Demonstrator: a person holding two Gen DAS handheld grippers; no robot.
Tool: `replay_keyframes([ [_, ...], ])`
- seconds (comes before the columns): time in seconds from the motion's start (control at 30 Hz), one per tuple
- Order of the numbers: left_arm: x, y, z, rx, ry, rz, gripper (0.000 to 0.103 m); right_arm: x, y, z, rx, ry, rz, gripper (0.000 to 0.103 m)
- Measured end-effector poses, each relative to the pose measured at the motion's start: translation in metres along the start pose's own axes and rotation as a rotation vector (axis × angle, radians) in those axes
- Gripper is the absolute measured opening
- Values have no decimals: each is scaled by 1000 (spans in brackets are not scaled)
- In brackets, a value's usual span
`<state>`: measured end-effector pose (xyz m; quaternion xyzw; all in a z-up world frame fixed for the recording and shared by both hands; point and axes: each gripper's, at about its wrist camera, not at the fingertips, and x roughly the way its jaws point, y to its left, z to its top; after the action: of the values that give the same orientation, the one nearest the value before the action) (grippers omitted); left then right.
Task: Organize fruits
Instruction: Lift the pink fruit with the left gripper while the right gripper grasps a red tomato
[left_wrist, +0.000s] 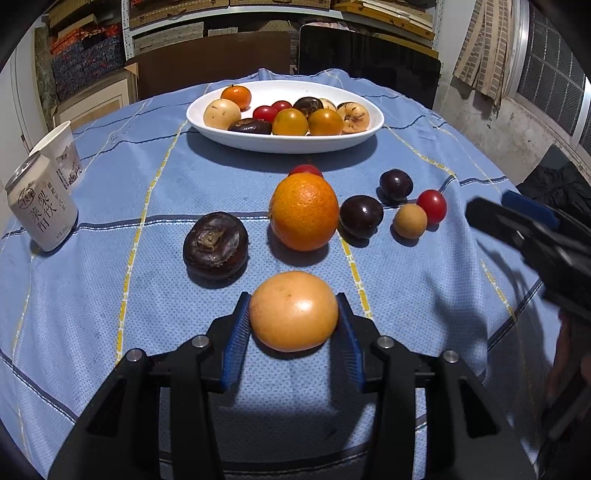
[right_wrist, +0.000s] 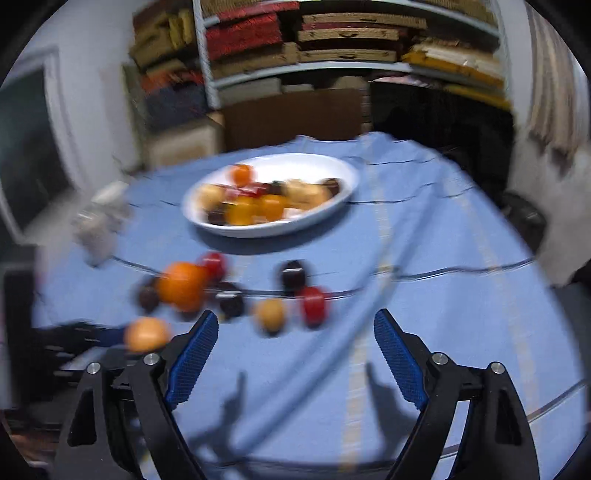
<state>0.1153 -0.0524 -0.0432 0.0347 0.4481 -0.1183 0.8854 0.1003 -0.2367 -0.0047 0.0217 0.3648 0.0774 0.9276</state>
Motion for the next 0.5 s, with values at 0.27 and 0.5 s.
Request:
replay_keyframes([
  [0.27,1,-1,0,7,2,2,44,31,-10,16,-63,82,-39,39],
  [0.5,1,-2,0,10,1,7,44,46,4,12,-116,125,-35,40],
])
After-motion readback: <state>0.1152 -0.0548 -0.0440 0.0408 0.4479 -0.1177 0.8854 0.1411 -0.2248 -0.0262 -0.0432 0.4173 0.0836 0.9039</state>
